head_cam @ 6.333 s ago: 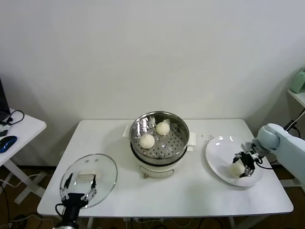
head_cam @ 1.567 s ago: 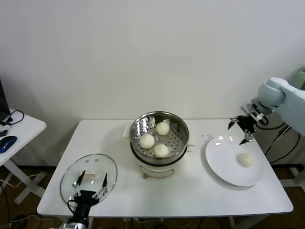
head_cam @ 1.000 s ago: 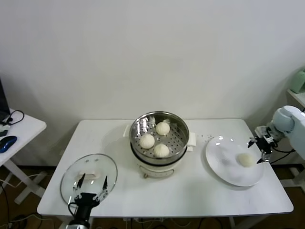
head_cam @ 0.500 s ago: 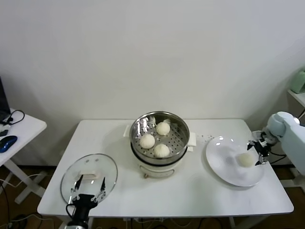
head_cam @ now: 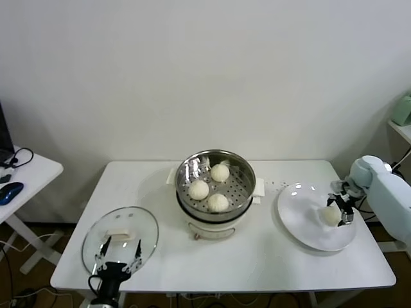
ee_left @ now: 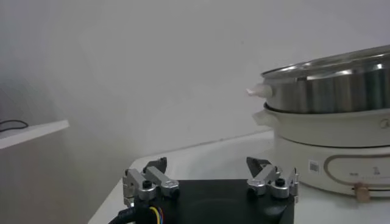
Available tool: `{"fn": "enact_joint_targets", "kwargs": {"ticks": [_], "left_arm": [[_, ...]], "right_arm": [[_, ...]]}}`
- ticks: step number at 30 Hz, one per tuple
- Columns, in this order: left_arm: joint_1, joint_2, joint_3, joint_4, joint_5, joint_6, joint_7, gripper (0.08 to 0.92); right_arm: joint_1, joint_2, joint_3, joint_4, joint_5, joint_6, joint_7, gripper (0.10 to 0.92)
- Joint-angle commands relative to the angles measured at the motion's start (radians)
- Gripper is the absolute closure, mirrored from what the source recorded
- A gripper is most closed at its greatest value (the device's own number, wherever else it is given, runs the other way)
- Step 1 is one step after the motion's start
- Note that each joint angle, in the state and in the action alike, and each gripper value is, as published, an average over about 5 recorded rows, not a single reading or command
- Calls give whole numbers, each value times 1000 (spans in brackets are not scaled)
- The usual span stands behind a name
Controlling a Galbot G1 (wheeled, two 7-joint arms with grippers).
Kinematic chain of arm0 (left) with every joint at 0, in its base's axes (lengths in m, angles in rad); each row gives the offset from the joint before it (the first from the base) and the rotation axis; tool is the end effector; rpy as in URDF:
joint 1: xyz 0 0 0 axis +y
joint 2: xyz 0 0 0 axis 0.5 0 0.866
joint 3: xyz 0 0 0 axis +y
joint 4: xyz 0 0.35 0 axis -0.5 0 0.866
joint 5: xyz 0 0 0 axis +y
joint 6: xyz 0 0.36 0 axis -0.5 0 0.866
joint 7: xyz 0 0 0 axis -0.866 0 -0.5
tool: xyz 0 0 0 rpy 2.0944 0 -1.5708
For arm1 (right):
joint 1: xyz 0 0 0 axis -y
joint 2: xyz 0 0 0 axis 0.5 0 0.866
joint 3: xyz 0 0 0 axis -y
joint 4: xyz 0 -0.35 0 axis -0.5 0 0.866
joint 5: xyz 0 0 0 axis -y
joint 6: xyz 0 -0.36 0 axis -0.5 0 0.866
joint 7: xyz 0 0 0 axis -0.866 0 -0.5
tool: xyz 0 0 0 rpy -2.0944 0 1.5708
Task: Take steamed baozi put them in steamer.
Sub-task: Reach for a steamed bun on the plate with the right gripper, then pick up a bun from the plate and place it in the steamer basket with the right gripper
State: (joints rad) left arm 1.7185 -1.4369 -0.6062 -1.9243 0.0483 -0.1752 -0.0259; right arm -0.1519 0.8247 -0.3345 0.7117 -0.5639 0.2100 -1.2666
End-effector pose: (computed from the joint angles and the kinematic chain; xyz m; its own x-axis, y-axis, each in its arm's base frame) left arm 0.1269 0.0577 -0.3813 -0.9910 -0.0204 0.1326 0.0072 0.9789 0.2042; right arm 0.5472 -0.2920 -0.2414 -0.0664 0.0361 0.9971 -0.9954 -0.0720 -0.0637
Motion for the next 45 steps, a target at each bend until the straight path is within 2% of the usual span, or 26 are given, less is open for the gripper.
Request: {"fn": "enact_joint_targets", "kwargs": {"ticks": [1,11,17,20,26,30,37,45], "left_arm": [[-3,-2,3,4,5,0,-1,177],[0,-2,3,2,6,-1,-1,177],[1,-5,4,-1,8,-2,-1,177],[-1,-5,5,-3,8,-2,-1,177],[-7,-7,11,-10,4,1,-10,177],[-11,-6,18,-12,2,-1,-10,177],[-13,-6,34,-23,-3,-6,-10,177],[-29,-6,71,-38,11,-4,-4,177]], "right_arm": [[-6,23,27,-29,-33,4,0,204],[3,23,34,-41,-26,3,1,312],[60,18,-24,-52,92,-24,-1,333],[125,8,-107,-47,206,-54,-5,337],[362,-23,-410,-17,567,-151,2,346],[531,-8,-614,1,753,-205,7,361],[787,72,-935,57,1093,-302,41,363],[921,199,-1161,161,1409,-379,110,364]]}}
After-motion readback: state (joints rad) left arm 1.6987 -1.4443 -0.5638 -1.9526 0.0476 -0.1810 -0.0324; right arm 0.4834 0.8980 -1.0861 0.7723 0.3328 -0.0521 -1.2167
